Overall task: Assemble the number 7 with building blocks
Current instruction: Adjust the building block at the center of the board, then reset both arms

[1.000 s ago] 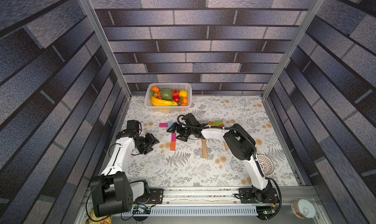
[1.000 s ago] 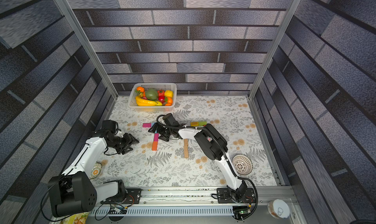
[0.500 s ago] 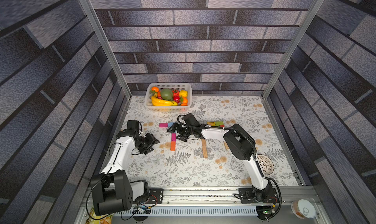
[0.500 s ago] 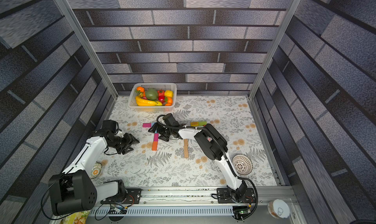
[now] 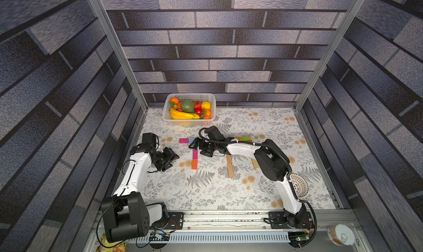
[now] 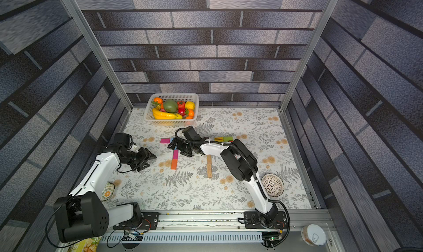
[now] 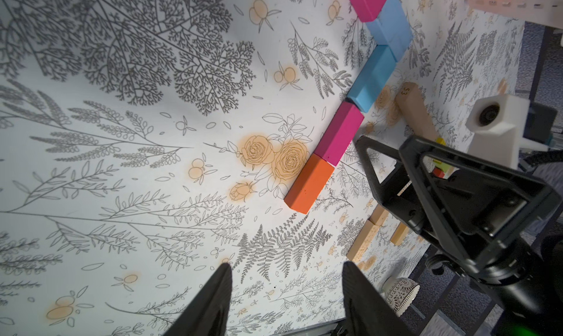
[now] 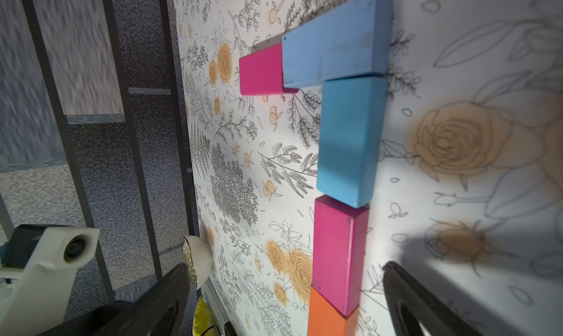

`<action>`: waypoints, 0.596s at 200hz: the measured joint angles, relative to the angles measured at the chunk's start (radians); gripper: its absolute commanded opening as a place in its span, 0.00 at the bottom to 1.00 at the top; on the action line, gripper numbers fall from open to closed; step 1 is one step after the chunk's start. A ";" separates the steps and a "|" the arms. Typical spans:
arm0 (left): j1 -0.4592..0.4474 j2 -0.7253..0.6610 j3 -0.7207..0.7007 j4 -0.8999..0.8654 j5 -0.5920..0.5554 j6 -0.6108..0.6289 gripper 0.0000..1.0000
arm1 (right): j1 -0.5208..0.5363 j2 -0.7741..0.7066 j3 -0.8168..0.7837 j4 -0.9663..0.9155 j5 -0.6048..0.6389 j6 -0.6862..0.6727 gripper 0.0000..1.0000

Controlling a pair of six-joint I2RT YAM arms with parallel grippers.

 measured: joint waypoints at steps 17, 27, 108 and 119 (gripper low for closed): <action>0.000 0.000 0.022 0.000 0.000 0.000 0.62 | 0.000 -0.031 0.034 -0.060 0.026 -0.057 1.00; 0.000 0.000 0.037 0.000 0.000 0.000 0.62 | -0.001 -0.060 0.048 -0.093 0.043 -0.090 1.00; -0.060 -0.066 0.096 0.012 -0.005 -0.001 0.70 | -0.060 -0.404 0.089 -0.266 0.167 -0.291 1.00; -0.067 -0.091 0.093 0.011 -0.005 0.000 0.74 | -0.079 -0.456 0.080 -0.287 0.186 -0.319 1.00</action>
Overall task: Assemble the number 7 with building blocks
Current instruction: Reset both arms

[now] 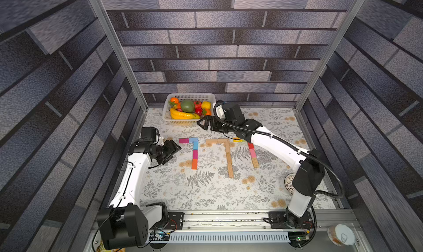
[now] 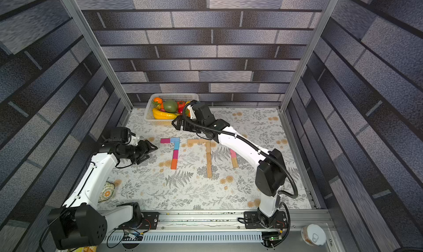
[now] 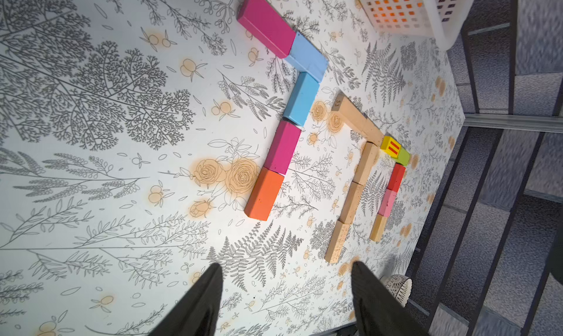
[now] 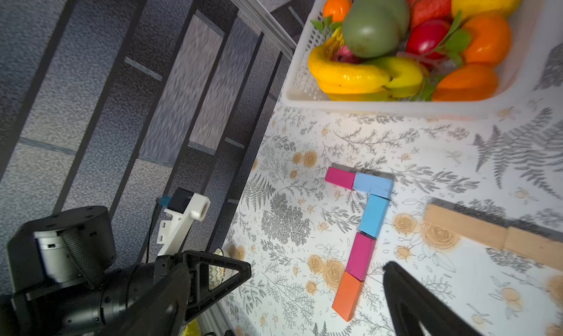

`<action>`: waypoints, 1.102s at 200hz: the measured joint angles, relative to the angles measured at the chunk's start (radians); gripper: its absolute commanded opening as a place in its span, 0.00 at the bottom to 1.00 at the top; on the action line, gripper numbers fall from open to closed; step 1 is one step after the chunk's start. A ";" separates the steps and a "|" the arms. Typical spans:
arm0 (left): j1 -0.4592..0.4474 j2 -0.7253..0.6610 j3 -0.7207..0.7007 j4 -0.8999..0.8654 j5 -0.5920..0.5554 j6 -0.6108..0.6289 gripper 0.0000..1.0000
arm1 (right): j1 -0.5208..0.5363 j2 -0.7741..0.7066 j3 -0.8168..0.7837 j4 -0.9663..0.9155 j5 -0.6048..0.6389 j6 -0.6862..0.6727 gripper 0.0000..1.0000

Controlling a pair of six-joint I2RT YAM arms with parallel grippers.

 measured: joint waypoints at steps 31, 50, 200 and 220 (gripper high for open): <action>-0.023 -0.085 0.000 0.010 -0.021 -0.001 1.00 | -0.070 -0.153 -0.037 -0.067 0.061 -0.089 1.00; -0.027 -0.154 -0.002 0.035 -0.044 -0.004 1.00 | -0.118 -0.265 -0.093 -0.096 0.110 -0.148 1.00; -0.104 -0.281 -0.090 0.503 -0.253 0.035 1.00 | -0.174 -1.062 -0.781 0.273 0.748 -0.623 1.00; -0.105 -0.362 -0.193 0.607 -0.317 0.047 1.00 | -0.175 -1.101 -0.814 0.273 0.791 -0.652 1.00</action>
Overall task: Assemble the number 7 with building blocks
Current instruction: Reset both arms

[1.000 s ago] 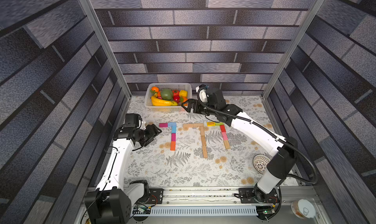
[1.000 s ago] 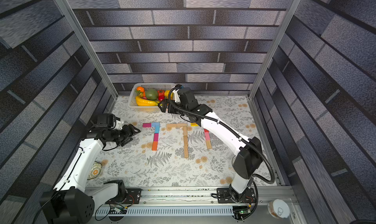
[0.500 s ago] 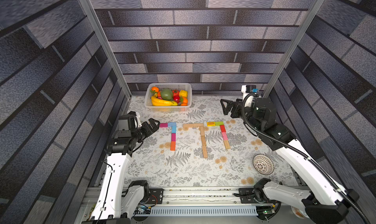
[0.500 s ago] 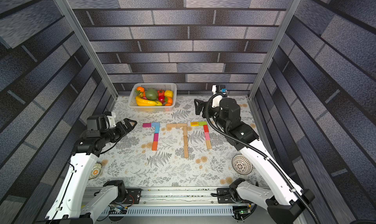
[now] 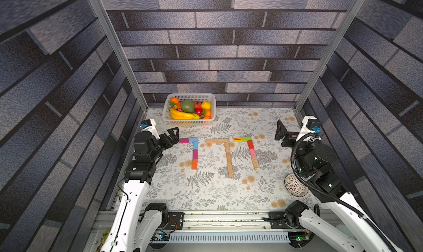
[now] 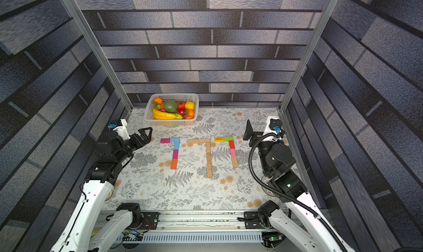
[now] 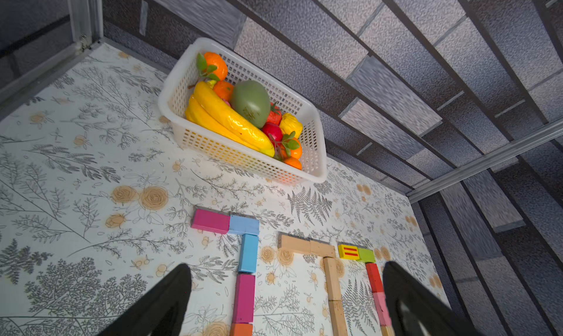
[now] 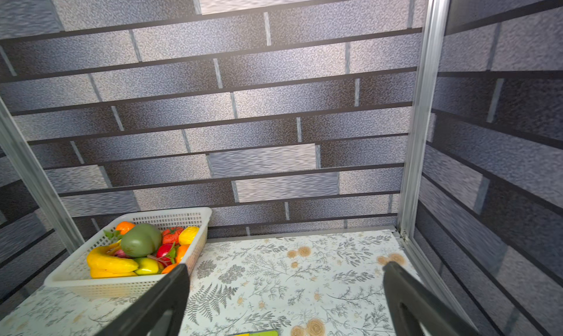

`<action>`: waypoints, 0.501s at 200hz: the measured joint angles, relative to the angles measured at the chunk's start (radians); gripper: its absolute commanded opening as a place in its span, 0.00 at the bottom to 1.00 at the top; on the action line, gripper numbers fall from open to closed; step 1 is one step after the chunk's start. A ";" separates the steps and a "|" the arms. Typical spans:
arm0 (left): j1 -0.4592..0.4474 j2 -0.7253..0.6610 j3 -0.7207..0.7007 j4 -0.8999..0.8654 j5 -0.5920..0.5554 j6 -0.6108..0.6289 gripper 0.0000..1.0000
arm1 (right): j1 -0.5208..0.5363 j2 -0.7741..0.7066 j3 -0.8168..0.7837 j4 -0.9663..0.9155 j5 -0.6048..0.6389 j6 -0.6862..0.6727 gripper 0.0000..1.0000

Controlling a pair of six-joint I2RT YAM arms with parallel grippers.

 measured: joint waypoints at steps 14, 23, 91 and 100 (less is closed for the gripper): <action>0.000 -0.037 -0.051 0.053 -0.030 0.027 1.00 | -0.006 -0.016 -0.031 -0.003 0.020 -0.008 1.00; 0.000 -0.054 -0.074 0.075 -0.044 0.050 1.00 | -0.011 -0.019 -0.055 -0.006 0.029 -0.007 1.00; 0.002 -0.167 -0.195 0.110 -0.179 0.173 1.00 | -0.108 0.044 -0.206 -0.040 0.027 0.058 1.00; 0.008 -0.168 -0.200 0.107 -0.193 0.179 1.00 | -0.132 0.061 -0.222 -0.038 0.018 0.071 1.00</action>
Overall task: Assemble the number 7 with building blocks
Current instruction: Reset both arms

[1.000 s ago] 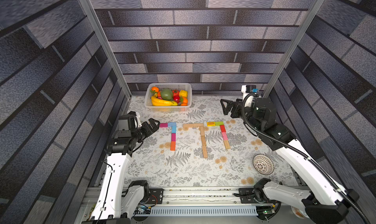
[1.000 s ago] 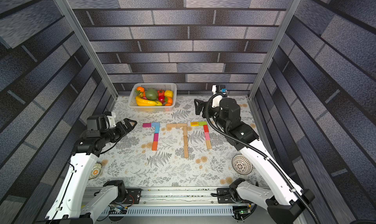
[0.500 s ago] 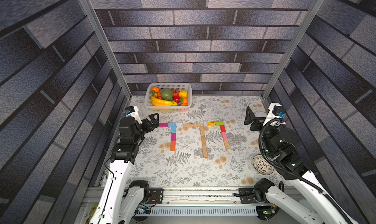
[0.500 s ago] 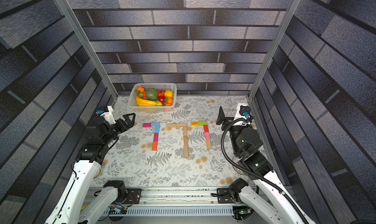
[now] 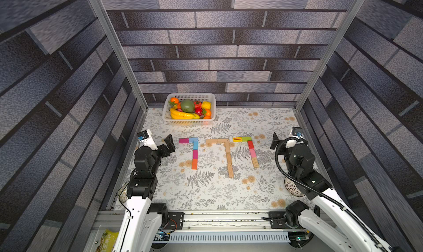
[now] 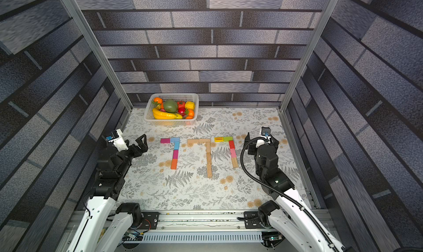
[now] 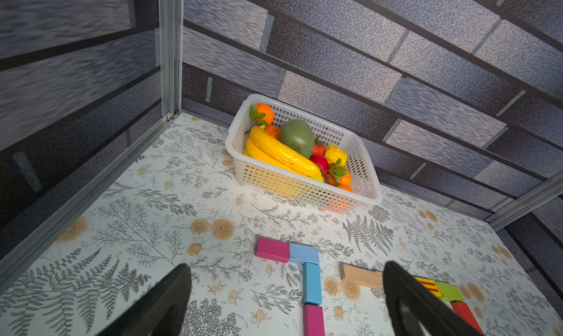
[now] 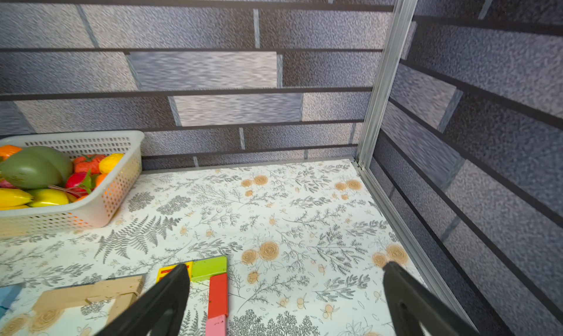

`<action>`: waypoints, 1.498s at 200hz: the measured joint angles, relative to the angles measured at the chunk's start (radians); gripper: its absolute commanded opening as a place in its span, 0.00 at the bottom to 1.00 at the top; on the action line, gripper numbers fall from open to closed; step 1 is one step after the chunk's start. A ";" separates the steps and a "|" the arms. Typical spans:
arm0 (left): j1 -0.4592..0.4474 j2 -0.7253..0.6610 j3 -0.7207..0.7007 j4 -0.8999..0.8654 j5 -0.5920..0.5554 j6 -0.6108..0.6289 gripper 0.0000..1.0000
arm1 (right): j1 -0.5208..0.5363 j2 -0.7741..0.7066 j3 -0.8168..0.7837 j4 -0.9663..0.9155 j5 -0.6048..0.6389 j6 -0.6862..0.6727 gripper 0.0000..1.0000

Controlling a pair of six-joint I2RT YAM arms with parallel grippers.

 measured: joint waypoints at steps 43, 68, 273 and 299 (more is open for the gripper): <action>0.028 0.002 -0.013 -0.049 -0.080 0.008 1.00 | -0.133 0.106 -0.080 0.076 -0.045 0.035 1.00; 0.046 0.006 -0.029 -0.070 -0.123 0.009 1.00 | -0.199 0.232 -0.136 0.191 -0.093 0.039 1.00; 0.211 0.579 -0.072 0.361 -0.168 0.038 1.00 | -0.444 0.723 -0.185 0.699 -0.340 0.047 1.00; 0.187 0.702 -0.072 0.459 -0.158 0.076 1.00 | -0.444 0.723 -0.185 0.700 -0.343 0.047 1.00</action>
